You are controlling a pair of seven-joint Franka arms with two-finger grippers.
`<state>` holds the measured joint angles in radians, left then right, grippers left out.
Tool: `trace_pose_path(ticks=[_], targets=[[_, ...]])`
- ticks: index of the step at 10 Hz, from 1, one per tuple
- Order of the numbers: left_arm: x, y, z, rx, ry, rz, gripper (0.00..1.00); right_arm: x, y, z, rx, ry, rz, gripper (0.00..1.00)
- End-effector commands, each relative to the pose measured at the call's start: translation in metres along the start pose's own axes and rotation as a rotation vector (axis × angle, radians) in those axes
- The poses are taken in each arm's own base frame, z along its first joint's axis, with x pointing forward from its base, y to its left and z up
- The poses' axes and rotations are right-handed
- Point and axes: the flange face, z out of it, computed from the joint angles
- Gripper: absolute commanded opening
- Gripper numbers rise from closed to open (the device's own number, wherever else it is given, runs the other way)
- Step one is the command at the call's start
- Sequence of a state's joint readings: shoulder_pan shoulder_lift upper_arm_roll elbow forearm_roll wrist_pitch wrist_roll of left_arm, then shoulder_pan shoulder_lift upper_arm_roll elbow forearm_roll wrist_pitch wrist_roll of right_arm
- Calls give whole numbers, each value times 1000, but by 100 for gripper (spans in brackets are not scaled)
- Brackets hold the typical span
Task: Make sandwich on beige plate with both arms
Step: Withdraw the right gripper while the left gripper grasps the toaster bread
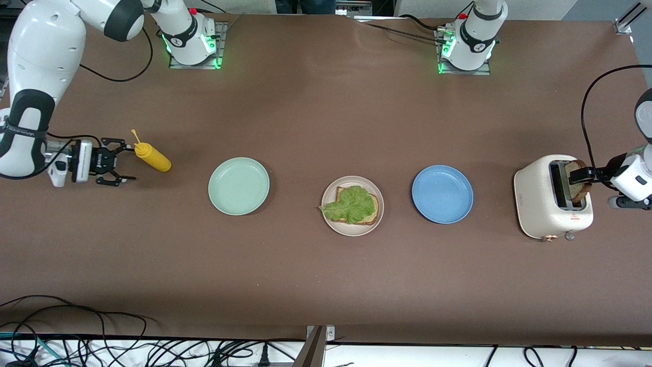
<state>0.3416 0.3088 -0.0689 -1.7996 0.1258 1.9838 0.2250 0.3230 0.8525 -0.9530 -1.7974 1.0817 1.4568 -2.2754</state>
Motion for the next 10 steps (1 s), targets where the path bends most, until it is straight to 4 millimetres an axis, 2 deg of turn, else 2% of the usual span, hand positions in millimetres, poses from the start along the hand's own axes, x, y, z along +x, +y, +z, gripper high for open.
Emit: trace_pose_path(ticks=[1, 2, 3, 4, 6, 7, 8, 10], targets=[[-9, 1, -2, 25, -16, 27, 28, 68, 19, -62, -14, -157, 114, 98], [-11, 2, -1, 16, -39, 19, 0, 105, 21, -81, -8, -214, 190, 99], [-10, 2, -4, 17, -34, 16, 0, 140, 21, -93, -11, -258, 259, 99], [-10, 2, -6, 18, -30, 19, 0, 178, 23, -96, -34, -287, 313, 99], [-9, 4, -13, 24, -18, 32, 0, 267, 13, -85, -96, -316, 436, 99], [-9, 3, -25, 32, 0, 33, 0, 307, 2, -82, -132, -324, 502, 99], [-12, 6, -39, 39, 13, 36, 0, 336, -8, -81, -153, -330, 561, 99], [-13, 12, -73, 44, 16, 60, 0, 360, -20, -78, -161, -337, 742, 99]])
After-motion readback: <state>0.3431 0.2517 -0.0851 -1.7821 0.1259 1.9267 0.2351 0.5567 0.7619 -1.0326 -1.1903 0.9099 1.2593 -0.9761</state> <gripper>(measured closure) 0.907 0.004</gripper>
